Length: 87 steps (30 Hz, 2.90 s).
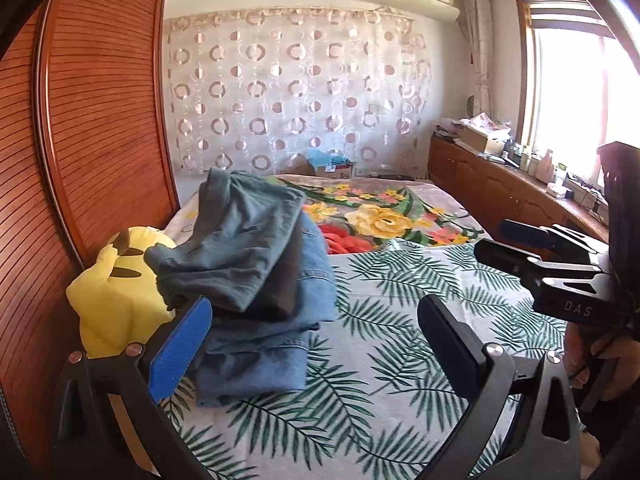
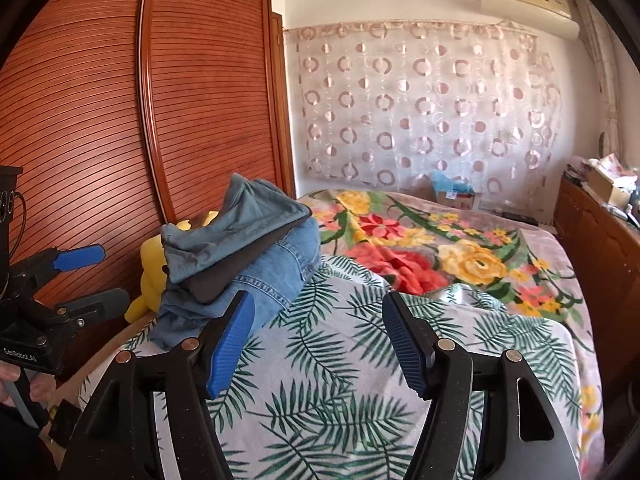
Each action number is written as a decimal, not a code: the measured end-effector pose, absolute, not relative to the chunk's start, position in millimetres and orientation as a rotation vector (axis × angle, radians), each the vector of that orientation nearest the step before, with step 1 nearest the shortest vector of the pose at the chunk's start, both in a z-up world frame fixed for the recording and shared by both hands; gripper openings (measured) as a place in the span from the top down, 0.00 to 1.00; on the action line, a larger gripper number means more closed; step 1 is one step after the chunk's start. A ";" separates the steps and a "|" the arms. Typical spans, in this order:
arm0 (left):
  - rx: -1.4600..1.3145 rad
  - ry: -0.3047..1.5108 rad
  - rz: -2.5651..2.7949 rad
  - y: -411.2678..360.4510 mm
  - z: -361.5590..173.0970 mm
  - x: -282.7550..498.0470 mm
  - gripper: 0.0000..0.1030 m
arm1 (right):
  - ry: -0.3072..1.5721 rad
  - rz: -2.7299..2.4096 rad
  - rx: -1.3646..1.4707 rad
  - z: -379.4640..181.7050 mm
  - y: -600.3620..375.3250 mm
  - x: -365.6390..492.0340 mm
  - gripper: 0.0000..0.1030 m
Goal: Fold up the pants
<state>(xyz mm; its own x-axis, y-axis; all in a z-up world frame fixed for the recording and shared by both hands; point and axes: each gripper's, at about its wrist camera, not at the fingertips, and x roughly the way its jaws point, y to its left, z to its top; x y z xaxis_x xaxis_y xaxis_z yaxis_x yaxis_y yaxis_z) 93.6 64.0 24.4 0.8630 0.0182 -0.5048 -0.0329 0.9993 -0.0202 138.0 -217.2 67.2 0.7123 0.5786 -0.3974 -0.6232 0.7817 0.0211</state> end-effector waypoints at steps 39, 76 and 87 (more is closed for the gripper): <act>0.004 0.454 -0.083 -22.6 52.6 30.2 0.00 | 0.306 0.333 -0.023 59.4 -242.2 -19.8 0.33; 0.003 0.452 -0.082 -21.5 51.2 29.8 0.00 | 0.294 0.332 -0.022 56.1 -265.4 -16.0 0.33; 0.003 0.449 -0.083 -21.4 51.0 29.6 0.00 | 0.286 0.324 -0.026 55.1 -264.5 -22.1 0.33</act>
<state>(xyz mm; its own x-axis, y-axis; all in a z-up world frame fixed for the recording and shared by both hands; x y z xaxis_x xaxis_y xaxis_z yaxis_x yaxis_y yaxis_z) 29.6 -21.4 51.0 0.8973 -0.0799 -0.4341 0.0812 0.9966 -0.0156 -22.1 -264.5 55.1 0.9081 0.3105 -0.2808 -0.3178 0.9479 0.0205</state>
